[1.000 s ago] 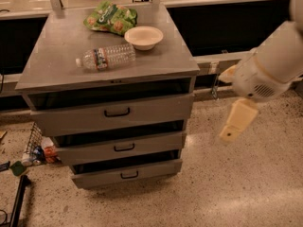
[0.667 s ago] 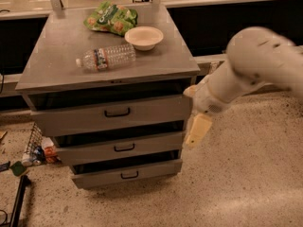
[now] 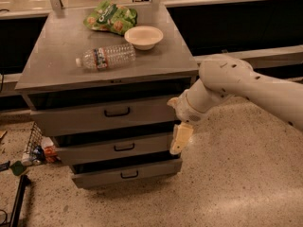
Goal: Open bottom drawer
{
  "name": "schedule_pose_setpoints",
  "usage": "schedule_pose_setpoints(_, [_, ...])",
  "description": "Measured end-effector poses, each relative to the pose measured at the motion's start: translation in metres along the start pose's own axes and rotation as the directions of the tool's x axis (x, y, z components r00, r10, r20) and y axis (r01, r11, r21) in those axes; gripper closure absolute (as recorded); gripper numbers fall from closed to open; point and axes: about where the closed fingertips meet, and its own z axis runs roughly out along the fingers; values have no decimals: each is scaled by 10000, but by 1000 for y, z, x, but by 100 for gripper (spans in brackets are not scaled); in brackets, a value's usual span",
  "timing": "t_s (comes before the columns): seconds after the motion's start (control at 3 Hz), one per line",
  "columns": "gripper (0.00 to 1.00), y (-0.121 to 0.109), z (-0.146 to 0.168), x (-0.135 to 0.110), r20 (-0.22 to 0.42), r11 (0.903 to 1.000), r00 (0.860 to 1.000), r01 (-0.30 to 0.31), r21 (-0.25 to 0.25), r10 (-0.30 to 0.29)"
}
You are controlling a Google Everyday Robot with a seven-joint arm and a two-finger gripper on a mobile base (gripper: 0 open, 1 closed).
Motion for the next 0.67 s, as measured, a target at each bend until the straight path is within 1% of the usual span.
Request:
schedule_pose_setpoints(0.33, [0, 11, 46, 4, 508, 9995, 9987, 37, -326, -20])
schedule_pose_setpoints(0.67, [0, 13, 118, 9, 1301, 9978, 9906, 489, -451, -427])
